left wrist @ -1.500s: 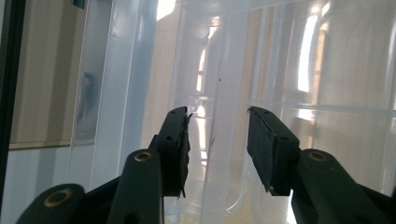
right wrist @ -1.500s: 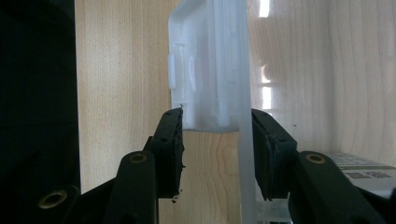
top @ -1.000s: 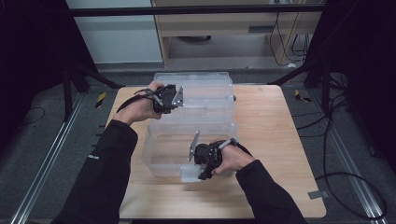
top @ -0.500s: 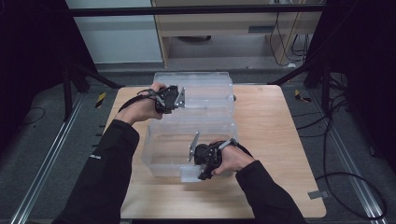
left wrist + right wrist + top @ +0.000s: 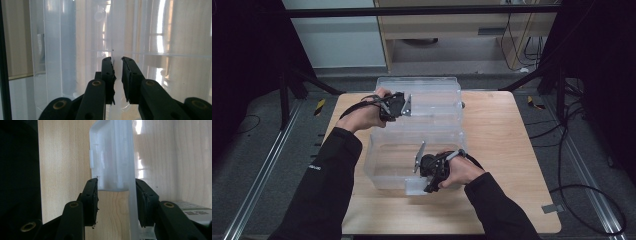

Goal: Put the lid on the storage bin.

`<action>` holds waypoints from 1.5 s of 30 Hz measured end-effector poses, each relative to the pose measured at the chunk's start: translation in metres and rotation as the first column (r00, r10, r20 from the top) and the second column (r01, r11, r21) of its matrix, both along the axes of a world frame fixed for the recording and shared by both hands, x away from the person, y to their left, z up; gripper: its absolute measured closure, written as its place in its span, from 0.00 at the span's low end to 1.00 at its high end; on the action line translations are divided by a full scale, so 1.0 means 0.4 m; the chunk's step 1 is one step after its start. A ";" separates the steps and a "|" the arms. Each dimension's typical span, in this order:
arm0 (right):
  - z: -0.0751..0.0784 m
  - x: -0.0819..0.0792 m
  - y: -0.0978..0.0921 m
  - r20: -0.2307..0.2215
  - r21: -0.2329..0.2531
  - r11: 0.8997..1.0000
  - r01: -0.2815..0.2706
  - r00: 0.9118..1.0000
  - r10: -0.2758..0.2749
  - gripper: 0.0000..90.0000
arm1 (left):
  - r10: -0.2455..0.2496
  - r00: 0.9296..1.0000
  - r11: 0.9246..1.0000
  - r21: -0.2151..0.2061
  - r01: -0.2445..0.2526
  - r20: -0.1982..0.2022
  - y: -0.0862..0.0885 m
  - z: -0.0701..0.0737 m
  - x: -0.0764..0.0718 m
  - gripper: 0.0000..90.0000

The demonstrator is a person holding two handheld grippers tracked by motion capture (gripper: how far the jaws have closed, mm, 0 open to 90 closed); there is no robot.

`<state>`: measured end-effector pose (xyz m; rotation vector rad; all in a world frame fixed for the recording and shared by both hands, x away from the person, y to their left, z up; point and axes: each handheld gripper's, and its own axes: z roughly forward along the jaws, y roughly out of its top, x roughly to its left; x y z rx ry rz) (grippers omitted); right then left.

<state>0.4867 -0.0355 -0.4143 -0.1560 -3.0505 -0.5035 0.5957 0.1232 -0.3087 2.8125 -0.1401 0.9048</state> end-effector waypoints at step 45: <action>-0.004 -0.009 0.000 0.033 0.012 1.000 0.009 0.999 -0.009 0.66 | -0.048 0.998 0.996 -0.070 0.046 -0.038 0.020 0.041 -0.114 0.96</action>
